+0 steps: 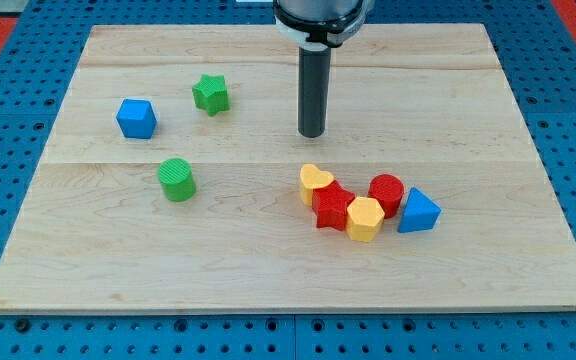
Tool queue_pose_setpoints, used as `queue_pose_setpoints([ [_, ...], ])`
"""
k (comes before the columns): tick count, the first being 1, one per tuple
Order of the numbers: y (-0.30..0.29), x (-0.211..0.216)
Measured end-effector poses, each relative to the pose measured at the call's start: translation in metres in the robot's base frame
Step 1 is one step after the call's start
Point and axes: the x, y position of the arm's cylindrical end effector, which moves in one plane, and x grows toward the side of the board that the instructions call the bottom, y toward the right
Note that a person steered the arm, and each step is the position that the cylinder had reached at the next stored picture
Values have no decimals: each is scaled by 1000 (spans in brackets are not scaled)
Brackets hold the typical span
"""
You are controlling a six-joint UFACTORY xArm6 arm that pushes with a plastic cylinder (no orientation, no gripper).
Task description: Move your arm towards red star
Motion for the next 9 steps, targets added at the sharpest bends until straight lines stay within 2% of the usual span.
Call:
queue_pose_setpoints([
  [5,-1,-9],
  [6,-1,-2],
  [8,-2,49],
  [9,-13,51],
])
